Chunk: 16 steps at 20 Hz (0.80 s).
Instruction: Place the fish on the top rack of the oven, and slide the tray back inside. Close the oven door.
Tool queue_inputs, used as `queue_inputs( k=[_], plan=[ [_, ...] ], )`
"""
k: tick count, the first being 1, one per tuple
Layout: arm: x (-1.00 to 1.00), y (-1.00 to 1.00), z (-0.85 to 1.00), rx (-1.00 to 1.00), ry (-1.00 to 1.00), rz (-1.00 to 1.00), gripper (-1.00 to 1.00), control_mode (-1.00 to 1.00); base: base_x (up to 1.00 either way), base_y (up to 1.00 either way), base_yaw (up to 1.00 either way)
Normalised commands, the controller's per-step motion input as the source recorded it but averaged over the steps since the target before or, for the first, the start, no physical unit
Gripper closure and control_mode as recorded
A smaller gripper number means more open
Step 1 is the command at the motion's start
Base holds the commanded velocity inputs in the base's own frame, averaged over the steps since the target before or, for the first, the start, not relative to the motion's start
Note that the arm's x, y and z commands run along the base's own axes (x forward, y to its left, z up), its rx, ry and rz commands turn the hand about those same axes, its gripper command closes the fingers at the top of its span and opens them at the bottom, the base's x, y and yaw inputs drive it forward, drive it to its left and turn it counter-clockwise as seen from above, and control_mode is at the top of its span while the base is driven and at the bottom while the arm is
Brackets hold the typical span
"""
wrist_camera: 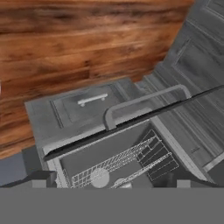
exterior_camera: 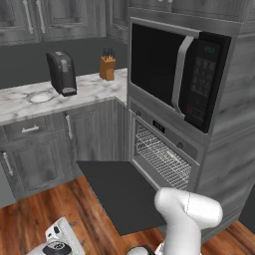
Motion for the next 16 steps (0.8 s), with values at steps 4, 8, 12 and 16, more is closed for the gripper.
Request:
queue_inputs(
  k=[4, 8, 12, 16],
  plan=[
    [0.16, 0.0, -0.04, -0.04, 0.03, 0.0, -1.0, -1.0, 0.0, 0.0, 0.0],
    [0.06, -0.06, -0.01, -0.12, 0.01, 0.0, -1.0, -1.0, 0.0, 0.0, 0.0],
    [0.35, -0.2, -0.46, -0.15, 0.02, 0.0, -1.0, -1.0, 0.0, 0.0, 0.0],
    [0.62, -0.18, -0.82, -0.08, 0.06, 0.02, -1.0, -1.0, 0.0, 0.0, 0.0]
  ],
)
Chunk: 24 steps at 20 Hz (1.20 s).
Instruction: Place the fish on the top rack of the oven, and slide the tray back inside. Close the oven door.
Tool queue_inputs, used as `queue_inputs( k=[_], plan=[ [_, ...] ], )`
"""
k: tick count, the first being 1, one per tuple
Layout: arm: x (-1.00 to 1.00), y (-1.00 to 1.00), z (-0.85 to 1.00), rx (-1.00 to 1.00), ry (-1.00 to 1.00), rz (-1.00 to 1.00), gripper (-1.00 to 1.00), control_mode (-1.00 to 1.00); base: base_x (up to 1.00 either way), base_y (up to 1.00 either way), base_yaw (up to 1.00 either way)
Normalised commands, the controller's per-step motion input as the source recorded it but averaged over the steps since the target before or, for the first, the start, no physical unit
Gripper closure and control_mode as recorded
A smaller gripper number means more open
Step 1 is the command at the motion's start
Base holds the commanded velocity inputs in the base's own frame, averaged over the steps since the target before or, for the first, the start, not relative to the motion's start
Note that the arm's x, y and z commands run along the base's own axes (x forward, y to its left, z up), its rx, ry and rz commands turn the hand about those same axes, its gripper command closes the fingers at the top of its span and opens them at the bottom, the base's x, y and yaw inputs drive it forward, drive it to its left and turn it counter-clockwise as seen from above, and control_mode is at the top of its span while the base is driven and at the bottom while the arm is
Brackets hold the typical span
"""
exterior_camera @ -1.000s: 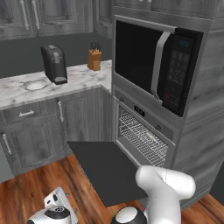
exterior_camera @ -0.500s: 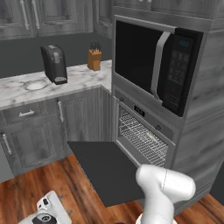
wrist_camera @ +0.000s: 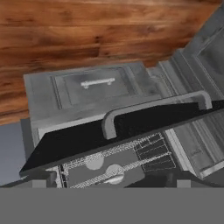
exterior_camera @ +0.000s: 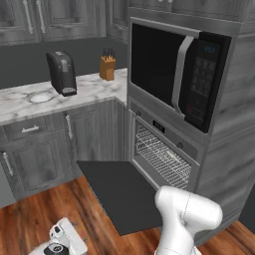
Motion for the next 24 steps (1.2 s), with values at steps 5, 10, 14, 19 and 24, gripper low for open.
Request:
queue_inputs(
  k=[5, 10, 14, 19, 24],
  plan=[
    [0.76, 0.0, -0.56, 0.0, 0.14, 0.07, -1.0, -1.0, 0.0, 0.0, 0.0],
    [0.65, 0.0, -0.19, 0.0, 0.05, 0.04, -1.0, -1.0, 0.0, 0.0, 0.0],
    [0.44, 0.0, -0.48, 0.0, 0.01, 0.01, -1.0, -1.0, 0.0, 0.0, 0.0],
    [0.24, 0.0, -0.68, -0.02, 0.0, 0.0, -1.0, -1.0, 0.0, 0.0, 0.0],
    [0.23, -0.02, -0.63, -0.03, 0.0, 0.0, -1.0, -1.0, 0.0, 0.0, 0.0]
  ],
)
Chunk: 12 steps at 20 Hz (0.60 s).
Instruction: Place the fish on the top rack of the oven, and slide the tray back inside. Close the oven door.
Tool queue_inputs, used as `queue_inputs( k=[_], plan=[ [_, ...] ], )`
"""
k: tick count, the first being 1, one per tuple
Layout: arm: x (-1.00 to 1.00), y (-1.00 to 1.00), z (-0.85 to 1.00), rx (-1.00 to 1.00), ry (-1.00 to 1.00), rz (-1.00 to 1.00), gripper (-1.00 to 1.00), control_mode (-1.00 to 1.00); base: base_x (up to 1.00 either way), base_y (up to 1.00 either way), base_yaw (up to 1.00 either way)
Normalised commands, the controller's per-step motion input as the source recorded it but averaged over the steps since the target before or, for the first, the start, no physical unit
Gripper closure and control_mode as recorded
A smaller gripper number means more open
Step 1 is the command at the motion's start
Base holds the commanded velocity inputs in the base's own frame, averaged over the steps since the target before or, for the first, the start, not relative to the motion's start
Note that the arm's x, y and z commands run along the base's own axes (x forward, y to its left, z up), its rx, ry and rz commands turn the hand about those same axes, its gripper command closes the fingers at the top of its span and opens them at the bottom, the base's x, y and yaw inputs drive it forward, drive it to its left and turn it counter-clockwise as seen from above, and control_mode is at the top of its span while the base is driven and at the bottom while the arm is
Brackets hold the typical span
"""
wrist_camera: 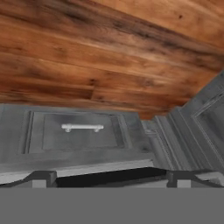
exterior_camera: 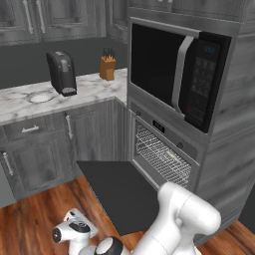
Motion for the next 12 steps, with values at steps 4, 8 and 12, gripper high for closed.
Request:
queue_inputs(
  k=[4, 8, 12],
  plan=[
    [0.04, -0.07, -0.58, -0.02, -0.04, 0.0, -1.0, -1.0, 0.0, 0.0, 0.0],
    [0.03, -0.04, -0.68, -0.02, -0.07, 0.0, -1.0, -1.0, 0.0, 0.0, 0.0],
    [0.06, 0.0, -0.66, -0.01, -0.11, 0.0, -1.0, -1.0, 0.0, 0.0, 0.0]
  ],
)
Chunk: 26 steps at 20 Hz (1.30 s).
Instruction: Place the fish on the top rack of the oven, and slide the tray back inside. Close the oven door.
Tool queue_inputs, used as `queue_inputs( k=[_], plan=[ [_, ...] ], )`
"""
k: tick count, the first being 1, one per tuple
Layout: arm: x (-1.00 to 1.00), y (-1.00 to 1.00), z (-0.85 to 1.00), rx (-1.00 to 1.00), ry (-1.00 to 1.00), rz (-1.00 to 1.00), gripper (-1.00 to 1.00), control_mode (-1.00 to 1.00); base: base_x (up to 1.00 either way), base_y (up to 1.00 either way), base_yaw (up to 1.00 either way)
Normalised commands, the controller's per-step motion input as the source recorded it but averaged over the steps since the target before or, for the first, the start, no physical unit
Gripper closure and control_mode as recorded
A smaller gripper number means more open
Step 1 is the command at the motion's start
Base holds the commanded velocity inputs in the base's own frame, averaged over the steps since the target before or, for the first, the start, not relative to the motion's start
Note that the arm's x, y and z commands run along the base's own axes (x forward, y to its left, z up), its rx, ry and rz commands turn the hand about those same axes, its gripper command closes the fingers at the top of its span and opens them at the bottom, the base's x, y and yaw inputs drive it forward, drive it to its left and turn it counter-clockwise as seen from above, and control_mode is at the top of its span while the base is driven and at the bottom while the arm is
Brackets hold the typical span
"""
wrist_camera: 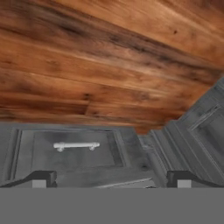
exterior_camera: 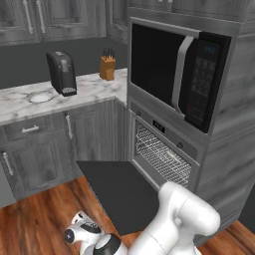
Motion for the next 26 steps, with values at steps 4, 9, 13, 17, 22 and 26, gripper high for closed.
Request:
queue_inputs(
  k=[4, 9, 13, 17, 22, 26],
  plan=[
    [0.08, 0.0, -0.49, 0.0, -0.13, 0.0, -1.0, -1.0, 0.0, 0.0, 0.0],
    [0.1, 0.0, -0.36, 0.0, -0.14, -0.02, -1.0, -1.0, 0.0, 0.0, 0.0],
    [0.14, 0.04, -0.56, 0.0, -0.14, -0.04, -1.0, -1.0, 0.0, 0.0, 0.0],
    [0.19, 0.01, -0.72, 0.0, -0.14, -0.04, -1.0, -1.0, 0.0, 0.0, 0.0],
    [0.22, 0.0, -0.92, 0.0, -0.14, -0.04, -1.0, -1.0, 0.0, 0.0, 0.0],
    [0.13, 0.0, -0.98, 0.0, -0.12, -0.05, -1.0, -1.0, 0.0, 0.0, 0.0]
  ],
)
